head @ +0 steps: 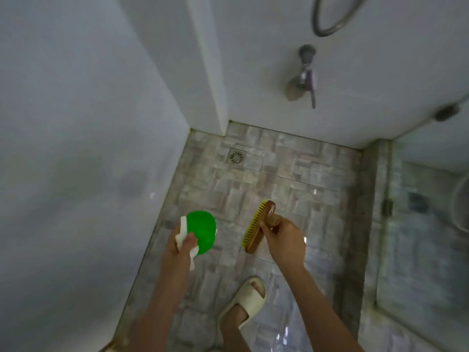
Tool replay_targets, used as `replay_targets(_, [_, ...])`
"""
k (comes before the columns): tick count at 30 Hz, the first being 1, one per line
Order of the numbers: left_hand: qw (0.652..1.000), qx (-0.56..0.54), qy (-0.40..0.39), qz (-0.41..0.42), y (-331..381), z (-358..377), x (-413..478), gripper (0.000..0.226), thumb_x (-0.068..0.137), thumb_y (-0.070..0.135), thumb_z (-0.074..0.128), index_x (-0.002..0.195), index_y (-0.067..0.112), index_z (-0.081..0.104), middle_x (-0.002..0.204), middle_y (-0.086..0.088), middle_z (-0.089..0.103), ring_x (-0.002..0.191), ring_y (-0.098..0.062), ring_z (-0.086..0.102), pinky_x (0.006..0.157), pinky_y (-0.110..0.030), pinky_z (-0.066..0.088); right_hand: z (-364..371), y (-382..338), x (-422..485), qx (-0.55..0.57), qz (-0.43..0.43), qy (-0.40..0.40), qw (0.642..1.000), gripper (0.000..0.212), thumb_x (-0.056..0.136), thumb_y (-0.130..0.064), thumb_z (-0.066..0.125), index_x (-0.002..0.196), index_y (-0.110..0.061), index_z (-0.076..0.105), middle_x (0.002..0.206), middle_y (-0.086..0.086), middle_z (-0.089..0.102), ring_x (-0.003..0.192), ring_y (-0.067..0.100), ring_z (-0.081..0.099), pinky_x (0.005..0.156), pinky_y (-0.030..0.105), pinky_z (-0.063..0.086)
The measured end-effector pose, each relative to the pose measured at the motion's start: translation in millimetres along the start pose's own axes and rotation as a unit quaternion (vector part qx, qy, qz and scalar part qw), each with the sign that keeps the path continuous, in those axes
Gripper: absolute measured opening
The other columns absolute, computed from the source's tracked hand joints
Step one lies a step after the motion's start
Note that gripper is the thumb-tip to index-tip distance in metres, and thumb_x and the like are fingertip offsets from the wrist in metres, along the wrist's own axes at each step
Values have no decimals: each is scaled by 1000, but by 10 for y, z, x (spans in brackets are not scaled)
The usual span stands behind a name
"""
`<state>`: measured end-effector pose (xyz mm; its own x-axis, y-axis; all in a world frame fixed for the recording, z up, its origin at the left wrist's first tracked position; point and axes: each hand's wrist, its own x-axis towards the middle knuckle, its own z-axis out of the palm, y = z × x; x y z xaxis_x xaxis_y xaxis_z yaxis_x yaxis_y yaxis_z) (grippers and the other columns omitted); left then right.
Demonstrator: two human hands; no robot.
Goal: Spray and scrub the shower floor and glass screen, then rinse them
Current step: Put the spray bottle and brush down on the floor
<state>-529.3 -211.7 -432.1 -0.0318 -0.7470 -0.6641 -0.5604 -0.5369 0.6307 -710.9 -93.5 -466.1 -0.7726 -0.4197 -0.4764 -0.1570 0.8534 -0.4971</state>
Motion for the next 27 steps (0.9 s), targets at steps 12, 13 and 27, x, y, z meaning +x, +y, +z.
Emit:
replay_targets(12, [944,-259,158,-133,-2007,-1061,170,19,100,25,56,108,10,63,88,-3,67,86,-21,62,65,-31,51,1821,-609,-557,-52,-204,-137,968,24,87,-40,65,94,-18,71,86,6,70,82,24,66,70,35,53])
replay_targets(13, [933,-282,175,-138,-2170,-1082,220,14,100,24,55,104,14,63,88,-2,66,86,-21,62,68,-32,51,2001,-634,-570,-58,-221,-145,963,24,87,-41,65,91,-17,70,83,6,70,79,24,66,68,34,52])
replay_targets(27, [850,-428,263,-160,-3663,-1286,1357,19,92,21,65,107,10,59,90,-5,58,73,-13,56,72,-32,52,4266,-870,-792,-250,-385,-217,862,29,90,-46,54,80,-20,62,70,-2,57,65,17,56,57,26,40])
